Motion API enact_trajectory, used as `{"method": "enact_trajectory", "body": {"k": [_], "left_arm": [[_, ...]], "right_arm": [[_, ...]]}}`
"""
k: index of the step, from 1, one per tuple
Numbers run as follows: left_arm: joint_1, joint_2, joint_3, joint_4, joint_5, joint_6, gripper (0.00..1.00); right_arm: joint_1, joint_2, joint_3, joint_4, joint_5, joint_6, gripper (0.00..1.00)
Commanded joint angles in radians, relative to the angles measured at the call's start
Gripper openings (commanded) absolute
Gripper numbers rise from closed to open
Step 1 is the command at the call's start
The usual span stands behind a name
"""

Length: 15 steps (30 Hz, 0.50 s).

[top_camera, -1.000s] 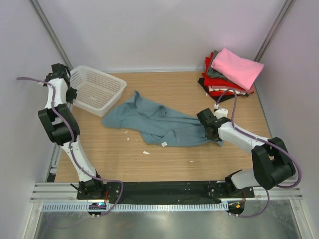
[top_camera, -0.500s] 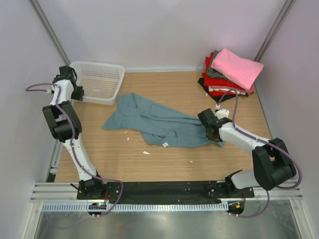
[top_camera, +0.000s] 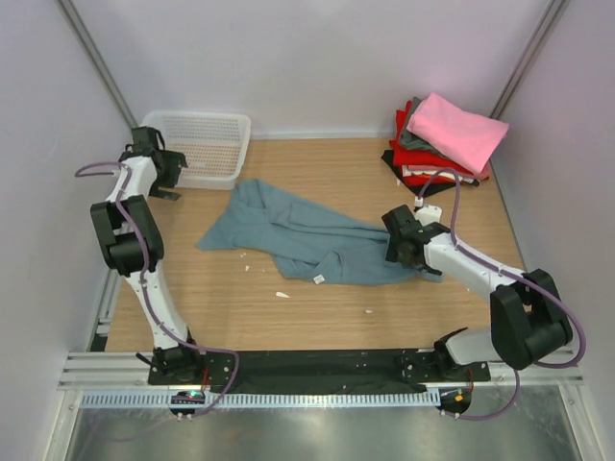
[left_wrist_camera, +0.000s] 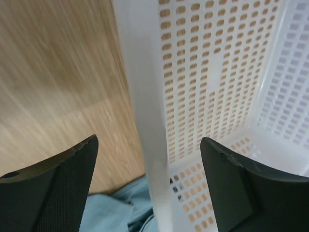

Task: Fold and stack the t-shirts
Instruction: Move the tshirt to the center of the board, then flatten the tshirt out

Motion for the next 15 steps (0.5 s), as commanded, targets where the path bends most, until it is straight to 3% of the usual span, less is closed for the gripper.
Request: {"method": "enact_trajectory", "body": {"k": [1, 6, 10, 12, 15], "left_arm": [[0.002, -0.205, -0.041, 0.072, 0.011, 0.056, 0.88], [-0.003, -0.35, -0.061, -0.016, -0.032, 0.234, 0.96], [-0.038, -0.585, -0.173, -0.046, -0.098, 0.378, 0.96], [-0.084, -0.683, -0.26, -0.067, -0.107, 0.473, 0.95], [-0.144, -0.889, -0.448, -0.078, -0.073, 0.562, 0.95]], "right_arm": [[-0.001, -0.082, 0.101, -0.07, 0.046, -0.023, 0.97], [0.003, -0.164, 0.189, -0.121, -0.042, -0.072, 0.97], [0.089, -0.187, 0.23, 0.005, -0.223, -0.164, 0.87], [0.174, -0.156, 0.304, 0.01, -0.216, -0.187, 0.84], [0.244, 0.019, 0.443, 0.008, -0.236, -0.222, 0.82]]}}
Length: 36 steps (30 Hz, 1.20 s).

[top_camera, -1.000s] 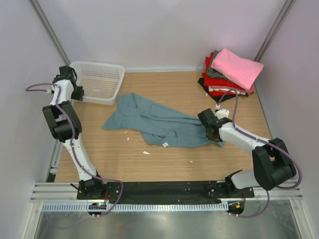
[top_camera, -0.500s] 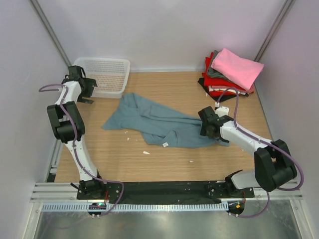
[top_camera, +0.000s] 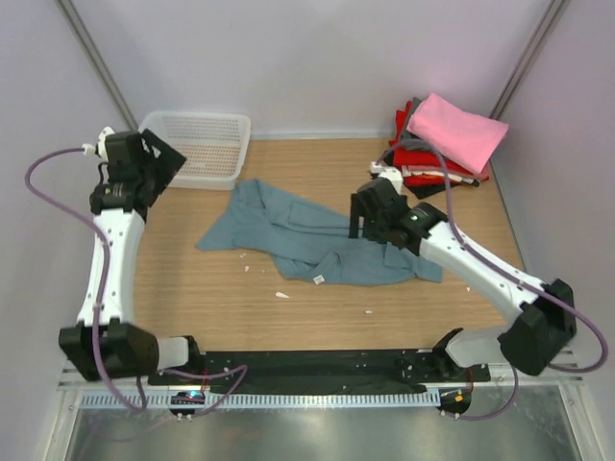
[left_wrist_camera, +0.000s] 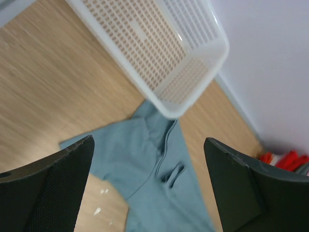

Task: Fold and stack the t-shirts
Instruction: Flatten the tshirt out

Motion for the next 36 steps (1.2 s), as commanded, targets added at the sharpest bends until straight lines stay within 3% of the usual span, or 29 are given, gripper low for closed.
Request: {"method": "enact_trajectory", "body": {"k": [1, 2, 6, 8, 11, 17, 21, 29, 36], "left_arm": [[-0.065, -0.171, -0.171, -0.057, 0.013, 0.178, 0.95], [-0.068, -0.272, -0.286, -0.06, 0.057, 0.182, 0.95], [-0.121, -0.442, -0.475, -0.066, 0.11, 0.237, 0.9], [-0.185, -0.472, -0.508, -0.095, 0.112, 0.258, 0.88], [-0.288, -0.46, -0.526, -0.101, 0.113, 0.251, 0.83], [-0.523, -0.205, -0.414, 0.004, 0.064, 0.225, 0.73], [-0.574, 0.036, -0.299, 0.116, 0.098, 0.204, 0.63], [-0.603, 0.496, 0.019, 0.13, 0.144, 0.199, 0.56], [-0.635, 0.659, 0.175, 0.086, 0.125, 0.195, 0.54]], "right_arm": [[0.07, 0.17, 0.182, 0.045, -0.076, -0.082, 0.82], [0.072, 0.219, 0.227, 0.025, -0.071, -0.09, 0.82], [0.072, 0.357, 0.425, -0.114, 0.102, -0.035, 0.79], [0.07, 0.339, 0.405, -0.159, 0.2, 0.017, 0.74], [0.055, 0.238, 0.232, -0.137, 0.213, 0.117, 0.72], [0.059, -0.023, -0.168, 0.014, 0.093, 0.257, 0.66], [0.107, -0.27, -0.418, 0.189, 0.018, 0.327, 0.6], [0.262, -0.355, -0.68, 0.416, 0.102, 0.375, 0.57], [0.273, -0.411, -0.771, 0.56, 0.095, 0.351, 0.59]]}}
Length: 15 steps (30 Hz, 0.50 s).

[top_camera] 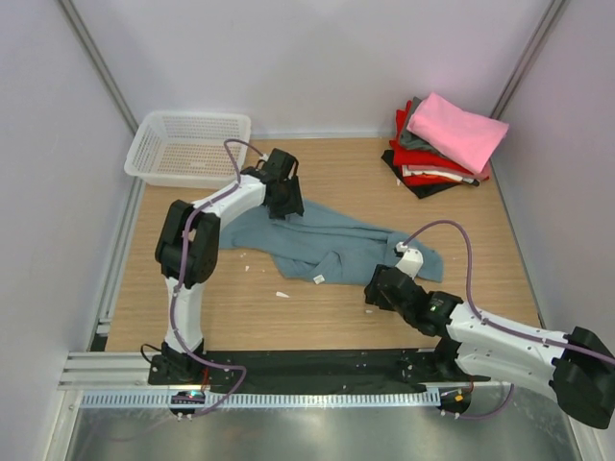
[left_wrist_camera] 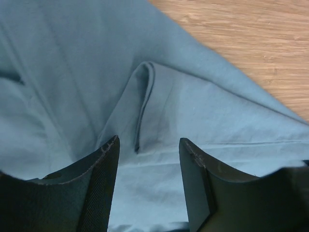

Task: Fold and stack the t-shirts
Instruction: Flatten the tshirt out

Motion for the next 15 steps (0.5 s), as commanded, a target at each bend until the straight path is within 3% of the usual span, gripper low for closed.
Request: {"method": "enact_trajectory", "body": {"k": [1, 11, 14, 15], "left_arm": [[-0.025, 0.022, 0.086, -0.017, -0.034, -0.011, 0.53], [-0.076, 0.048, 0.075, -0.046, -0.079, -0.025, 0.47], [-0.081, 0.044, 0.063, -0.047, -0.073, -0.033, 0.36], [-0.081, 0.045, 0.06, -0.05, -0.072, -0.033, 0.28]], "right_arm": [[0.005, -0.025, -0.011, 0.154, 0.037, 0.008, 0.59], [0.005, 0.035, 0.006, 0.17, 0.025, -0.002, 0.59], [0.005, 0.01, -0.002, 0.167, 0.028, 0.0, 0.58], [0.005, -0.005, -0.011, 0.164, 0.031, 0.004, 0.58]]}}
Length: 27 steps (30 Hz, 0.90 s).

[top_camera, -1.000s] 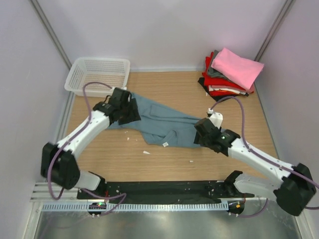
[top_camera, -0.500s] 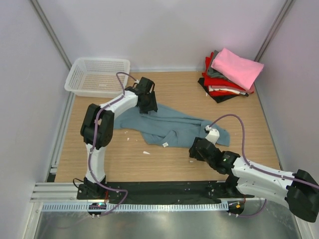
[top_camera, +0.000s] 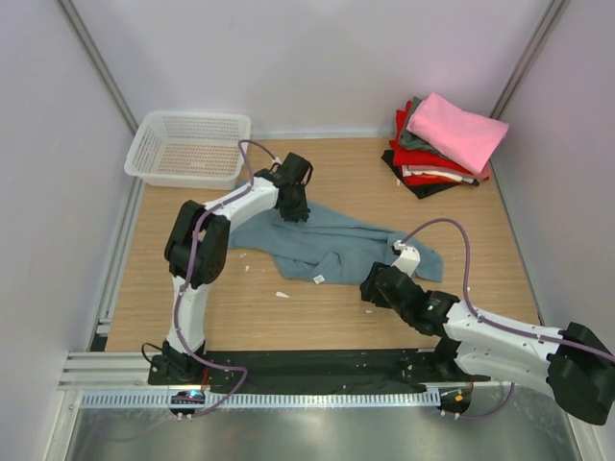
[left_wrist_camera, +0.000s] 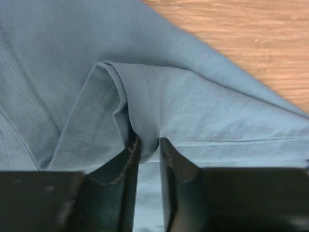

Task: Fold and stack the t-shirts
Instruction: Flatten the tshirt out

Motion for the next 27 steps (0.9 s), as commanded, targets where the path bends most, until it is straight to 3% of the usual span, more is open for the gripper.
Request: {"method": "enact_trajectory", "body": {"k": [1, 3, 4, 7, 8, 9, 11, 14, 17, 21, 27], "left_arm": [[-0.008, -0.017, -0.009, -0.011, -0.014, -0.003, 0.22], [-0.008, -0.019, -0.003, -0.013, -0.014, 0.003, 0.04], [-0.008, -0.022, 0.002, -0.018, -0.014, 0.014, 0.0], [-0.008, -0.05, 0.04, -0.067, -0.018, 0.04, 0.0], [-0.008, -0.065, 0.046, -0.082, -0.025, 0.052, 0.0], [-0.008, -0.115, 0.057, -0.109, -0.052, 0.054, 0.0], [-0.005, -0.174, 0.061, -0.128, -0.071, 0.055, 0.0], [0.009, -0.264, 0.095, -0.186, -0.069, 0.051, 0.0], [0.031, -0.324, 0.114, -0.241, -0.071, 0.064, 0.0], [0.055, -0.356, 0.086, -0.249, -0.054, 0.098, 0.0], [0.061, -0.352, 0.069, -0.268, -0.035, 0.133, 0.0]], "right_arm": [[0.005, -0.051, -0.006, 0.047, 0.039, 0.008, 0.58], [0.003, -0.112, -0.017, 0.03, 0.045, 0.014, 0.58], [0.005, -0.13, -0.014, 0.014, 0.047, 0.016, 0.59], [0.005, -0.193, 0.072, -0.173, 0.116, 0.063, 0.62], [0.003, -0.2, 0.107, -0.25, 0.221, 0.097, 0.63], [0.003, -0.2, 0.187, -0.408, 0.273, 0.131, 0.66], [-0.016, -0.177, 0.293, -0.528, 0.37, 0.174, 0.66], [-0.12, -0.068, 0.399, -0.672, 0.381, 0.156, 0.65], [-0.252, -0.011, 0.418, -0.659, 0.313, 0.061, 0.62], [-0.32, 0.036, 0.402, -0.495, 0.135, -0.021, 0.58], [-0.346, 0.205, 0.442, -0.49, 0.165, -0.024, 0.58]]}}
